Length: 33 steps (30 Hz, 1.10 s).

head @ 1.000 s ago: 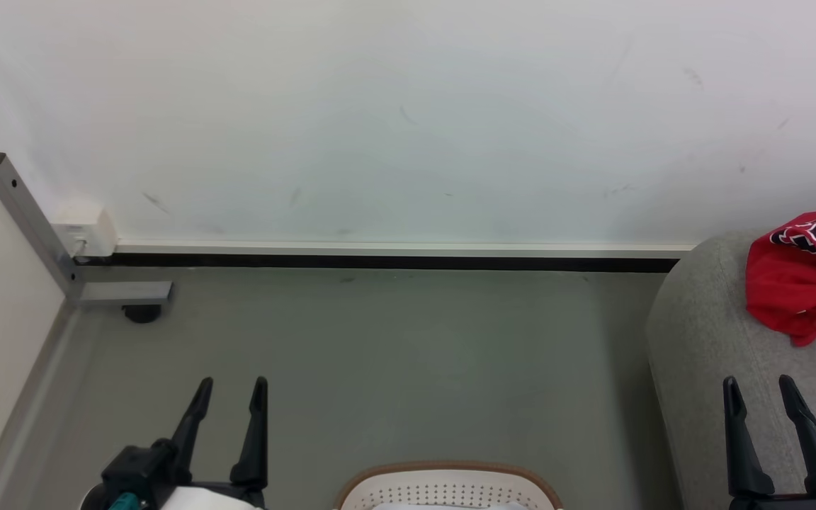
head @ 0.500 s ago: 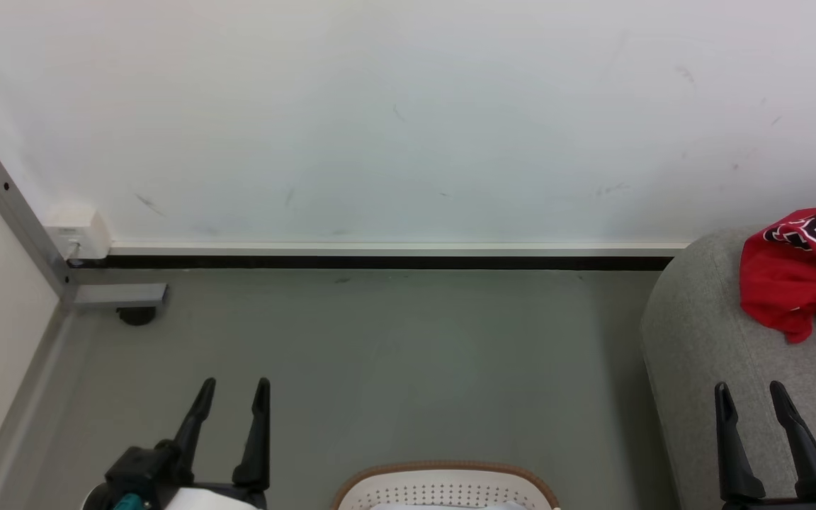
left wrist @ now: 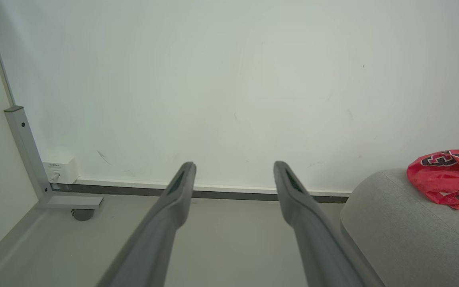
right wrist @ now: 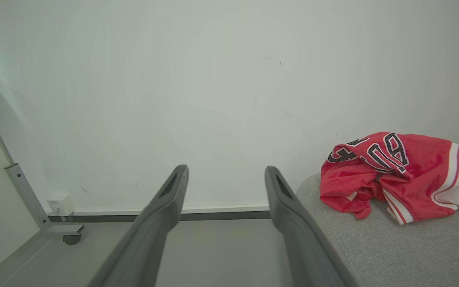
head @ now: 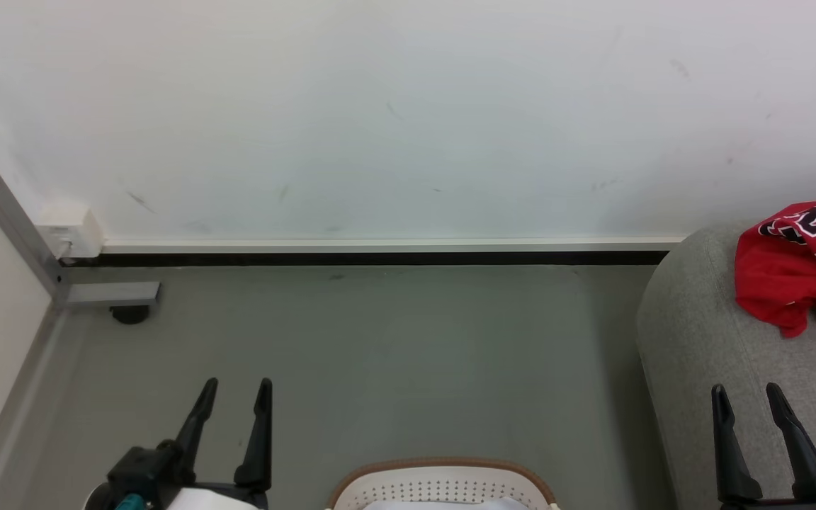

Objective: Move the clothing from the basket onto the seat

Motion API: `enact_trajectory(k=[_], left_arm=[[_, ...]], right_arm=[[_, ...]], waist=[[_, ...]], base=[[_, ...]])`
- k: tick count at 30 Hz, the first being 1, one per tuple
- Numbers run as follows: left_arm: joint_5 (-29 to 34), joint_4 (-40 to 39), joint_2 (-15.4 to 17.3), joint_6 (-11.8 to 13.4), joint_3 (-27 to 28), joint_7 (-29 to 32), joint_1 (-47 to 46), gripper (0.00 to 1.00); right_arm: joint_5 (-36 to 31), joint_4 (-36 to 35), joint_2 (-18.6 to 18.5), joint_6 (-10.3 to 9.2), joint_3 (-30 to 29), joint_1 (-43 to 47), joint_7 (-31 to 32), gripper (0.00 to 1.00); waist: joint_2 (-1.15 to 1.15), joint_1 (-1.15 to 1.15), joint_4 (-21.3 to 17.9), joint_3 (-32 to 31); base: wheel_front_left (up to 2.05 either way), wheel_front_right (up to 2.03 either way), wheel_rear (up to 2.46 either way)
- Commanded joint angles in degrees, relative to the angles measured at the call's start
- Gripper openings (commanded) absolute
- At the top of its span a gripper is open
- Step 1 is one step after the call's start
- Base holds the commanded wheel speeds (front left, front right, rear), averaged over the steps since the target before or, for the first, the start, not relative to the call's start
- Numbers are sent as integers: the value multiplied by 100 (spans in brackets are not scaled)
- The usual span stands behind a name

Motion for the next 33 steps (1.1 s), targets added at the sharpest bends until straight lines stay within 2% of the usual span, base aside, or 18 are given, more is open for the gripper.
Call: enact_trajectory(k=[1,15,25,33], left_arm=[[107,8,4,-17,36,-3,-22,100],[124,49,-14,-70,-81,-3,-97,100],[161,247,20,-109,-273,-3,-431,100],[38,832,144,-120,-653,1,-876,100]], right_arm=[[20,26,-46,-13,-9,-53,-17,100],[15,48,-89,-13,-28,-142,-18,100],[16,48,-164,-13,-50,-442,-17,100],[69,63,-169,-13,-150,-809,-11,100]], waist=[[0,0,-17,13],[0,0,-268,268],[0,0,-638,832],[0,0,-878,1379]], base=[[0,0,0],[0,0,0],[0,0,0],[0,0,0]])
